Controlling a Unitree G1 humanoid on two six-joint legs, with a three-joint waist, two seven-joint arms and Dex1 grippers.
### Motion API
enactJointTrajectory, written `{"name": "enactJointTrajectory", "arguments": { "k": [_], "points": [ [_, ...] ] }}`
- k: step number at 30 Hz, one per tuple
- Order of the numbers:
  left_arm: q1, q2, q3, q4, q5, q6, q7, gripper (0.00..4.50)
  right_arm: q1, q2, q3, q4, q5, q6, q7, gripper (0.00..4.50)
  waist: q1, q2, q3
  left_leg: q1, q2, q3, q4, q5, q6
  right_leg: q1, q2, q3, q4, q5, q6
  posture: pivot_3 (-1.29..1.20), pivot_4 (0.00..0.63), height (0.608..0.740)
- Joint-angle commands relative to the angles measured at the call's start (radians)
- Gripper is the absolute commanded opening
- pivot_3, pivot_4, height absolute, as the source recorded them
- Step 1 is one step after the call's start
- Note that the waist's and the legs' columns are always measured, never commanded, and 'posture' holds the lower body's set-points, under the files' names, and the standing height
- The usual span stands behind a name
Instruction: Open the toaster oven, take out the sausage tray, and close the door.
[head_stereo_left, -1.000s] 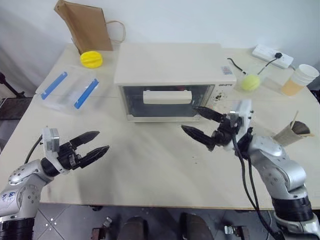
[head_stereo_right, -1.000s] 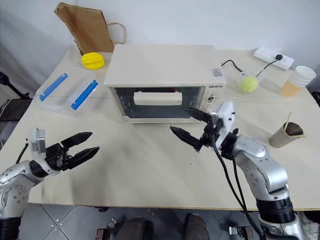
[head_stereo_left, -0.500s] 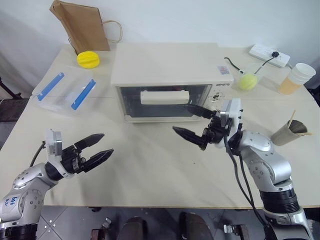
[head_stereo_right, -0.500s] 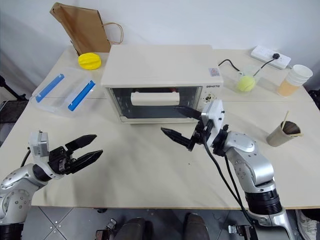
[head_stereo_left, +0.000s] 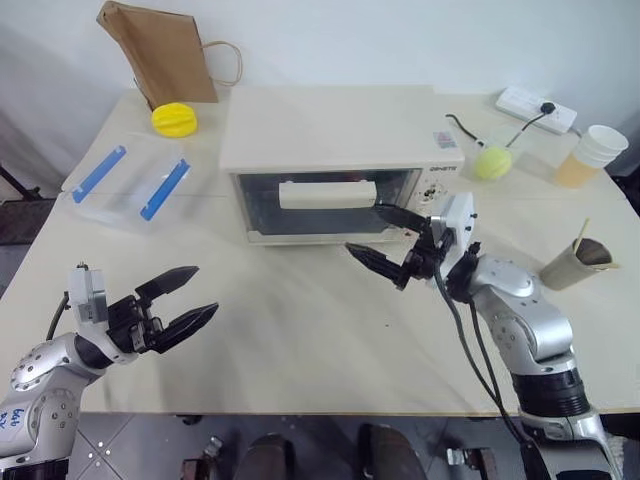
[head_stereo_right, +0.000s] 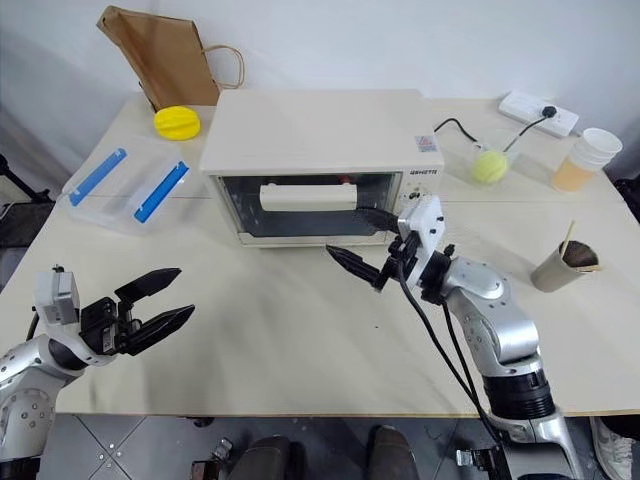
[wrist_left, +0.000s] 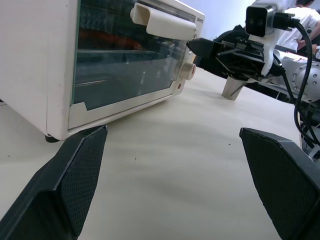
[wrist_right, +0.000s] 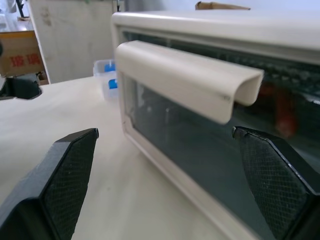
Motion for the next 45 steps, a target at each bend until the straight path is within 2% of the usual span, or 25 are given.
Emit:
{"name": "enactJointTrajectory", "arguments": {
  "k": [1,9,16,17,19,22,29,31,37,41,45],
  "points": [
    [0.006,-0.002,0.017,-0.032,-0.004,-0.013,0.005,4.49,-0.017,0.016,-0.015,-0.016,0.000,-0.089,0.052,4.50,0.000,0.000,0.000,0.000,0.000,0.000,0.000,0.000,0.000,0.000,0.000,0.000,0.000,0.000,0.000,0.00,0.150,0.740],
    [-0.007,0.011,0.049,-0.029,-0.082,0.062,0.034,4.49,0.056,-0.032,0.026,-0.036,-0.060,-0.227,0.211,4.50,-0.002,0.000,0.000,0.000,0.001,-0.001,-0.001,0.000,0.000,0.000,0.000,-0.002,0.000,0.000,0.000,0.00,0.150,0.740],
    [-0.169,0.025,0.086,-0.007,-0.234,0.208,0.147,4.49,0.093,-0.066,0.040,0.003,-0.139,-0.365,0.287,4.50,0.000,0.000,0.000,0.000,0.001,0.000,0.000,0.000,0.000,0.001,0.000,-0.001,0.000,0.000,0.000,0.00,0.150,0.740],
    [-0.206,0.026,0.086,0.007,-0.249,0.223,0.161,4.10,0.091,-0.067,0.042,0.011,-0.147,-0.378,0.291,4.50,0.000,0.000,0.000,0.000,0.001,-0.001,0.000,0.000,0.000,0.001,0.000,-0.001,0.000,0.000,0.000,0.00,0.150,0.740],
    [-0.309,0.014,0.044,0.059,-0.200,0.198,0.172,3.63,0.092,-0.064,0.043,0.020,-0.153,-0.394,0.294,4.50,0.001,0.000,0.000,0.001,0.001,-0.001,0.000,0.000,-0.001,0.001,0.000,-0.002,0.000,0.000,0.000,0.00,0.150,0.740],
    [-0.401,-0.003,-0.019,0.119,-0.129,0.164,0.153,2.69,0.090,-0.062,0.047,0.031,-0.159,-0.409,0.294,4.50,-0.001,0.000,0.000,0.001,0.000,-0.001,0.000,0.000,-0.001,0.001,0.000,-0.002,0.001,0.000,0.000,0.00,0.150,0.740],
    [-0.534,-0.048,-0.151,0.242,0.004,0.108,0.103,0.52,0.085,-0.063,0.056,0.045,-0.173,-0.433,0.290,4.50,-0.005,0.000,0.000,0.000,0.001,0.001,0.000,0.000,-0.001,0.001,0.001,-0.007,0.000,0.000,0.000,0.00,0.150,0.740],
    [-0.560,-0.065,-0.168,0.273,0.032,0.088,0.098,0.05,0.087,-0.062,0.057,0.045,-0.176,-0.436,0.287,4.50,-0.003,0.000,0.000,0.000,0.001,0.001,0.000,0.000,-0.001,0.001,0.000,-0.008,0.000,0.000,0.000,0.00,0.150,0.740],
    [-0.566,-0.081,-0.216,0.274,0.052,0.098,0.031,0.05,0.144,-0.088,0.025,0.009,-0.185,-0.432,0.262,4.50,0.000,0.000,0.000,-0.001,0.001,0.001,0.000,0.000,-0.001,0.002,0.000,-0.011,0.000,0.000,0.000,0.00,0.150,0.740],
    [-0.536,-0.074,-0.249,0.262,0.093,0.073,-0.020,0.05,0.318,-0.157,-0.073,-0.067,-0.185,-0.421,0.217,4.50,0.018,0.000,0.000,-0.003,0.000,0.000,0.001,0.000,-0.001,0.002,-0.001,-0.014,0.000,0.000,0.000,0.00,0.150,0.740],
    [-0.505,-0.082,-0.264,0.265,0.126,0.054,-0.040,0.05,0.565,-0.217,-0.230,-0.125,-0.186,-0.436,0.183,4.50,0.031,0.000,0.000,-0.005,-0.001,0.001,0.001,0.000,-0.001,0.002,-0.001,-0.014,-0.002,0.000,0.000,0.00,0.150,0.740]
  ]
}}
